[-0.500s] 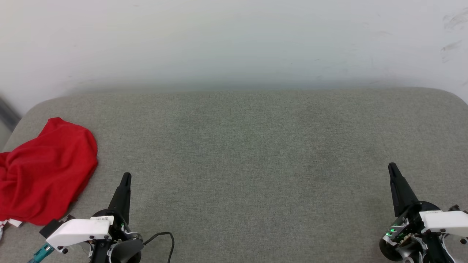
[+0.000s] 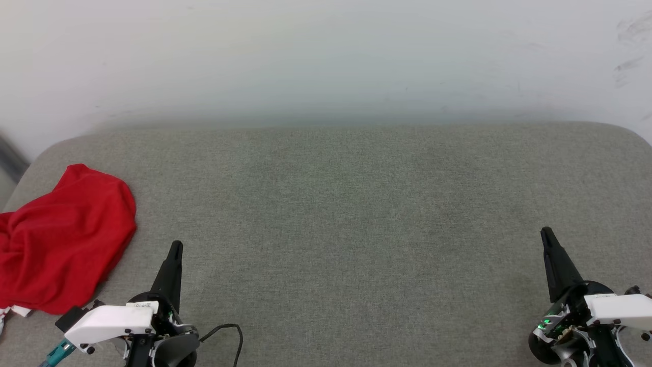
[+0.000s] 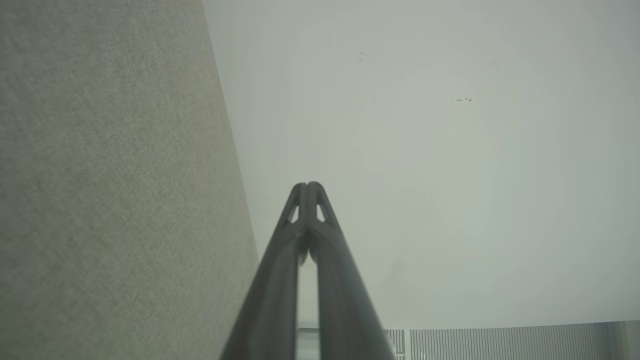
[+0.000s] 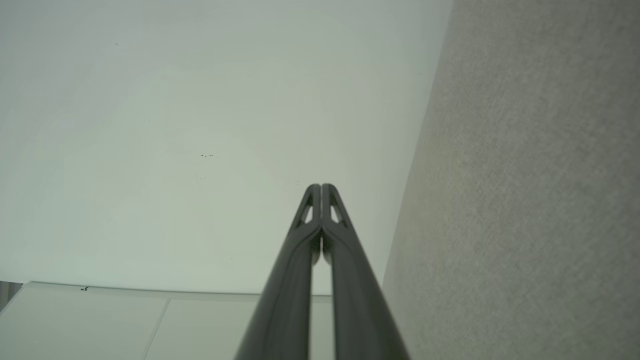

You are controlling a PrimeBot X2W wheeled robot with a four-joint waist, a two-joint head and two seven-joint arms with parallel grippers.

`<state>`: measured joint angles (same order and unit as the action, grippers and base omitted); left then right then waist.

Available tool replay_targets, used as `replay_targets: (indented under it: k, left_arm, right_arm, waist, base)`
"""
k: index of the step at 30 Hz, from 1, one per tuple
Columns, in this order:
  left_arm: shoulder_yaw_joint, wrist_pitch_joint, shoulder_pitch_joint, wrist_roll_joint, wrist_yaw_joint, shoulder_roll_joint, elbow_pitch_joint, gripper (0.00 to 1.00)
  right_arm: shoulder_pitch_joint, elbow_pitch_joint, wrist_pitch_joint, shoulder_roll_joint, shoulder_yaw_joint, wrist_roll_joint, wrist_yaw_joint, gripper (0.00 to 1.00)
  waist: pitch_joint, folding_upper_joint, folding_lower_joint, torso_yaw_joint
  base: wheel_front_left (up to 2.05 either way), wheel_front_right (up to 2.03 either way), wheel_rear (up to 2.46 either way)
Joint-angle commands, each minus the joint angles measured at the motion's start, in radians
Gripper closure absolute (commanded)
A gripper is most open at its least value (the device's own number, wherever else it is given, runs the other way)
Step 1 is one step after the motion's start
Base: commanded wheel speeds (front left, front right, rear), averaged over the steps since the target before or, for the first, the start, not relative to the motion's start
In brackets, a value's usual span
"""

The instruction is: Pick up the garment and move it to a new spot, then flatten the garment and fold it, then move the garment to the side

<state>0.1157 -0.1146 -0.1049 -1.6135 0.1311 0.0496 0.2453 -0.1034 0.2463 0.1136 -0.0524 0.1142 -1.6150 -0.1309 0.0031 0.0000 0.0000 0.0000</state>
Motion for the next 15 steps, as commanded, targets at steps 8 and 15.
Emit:
replay_targets:
  k: [8, 15]
  left_arm:
    - [0.000, -0.001, -0.009, 0.001, 0.004, -0.001, 0.000, 1.00]
    - [0.000, -0.001, -0.009, 0.001, 0.004, -0.001, 0.000, 1.00]
  right_arm:
    - [-0.012, 0.001, -0.001, 0.004, -0.001, 0.004, 0.000, 1.00]
    - [-0.012, 0.001, -0.001, 0.004, -0.001, 0.004, 0.000, 1.00]
  waist:
    - [0.000, 0.0000, 0.0000, 0.000]
    - [0.000, 0.0000, 0.0000, 0.000]
  base:
    - [0.00, 0.00, 0.00]
    - [0.00, 0.00, 0.00]
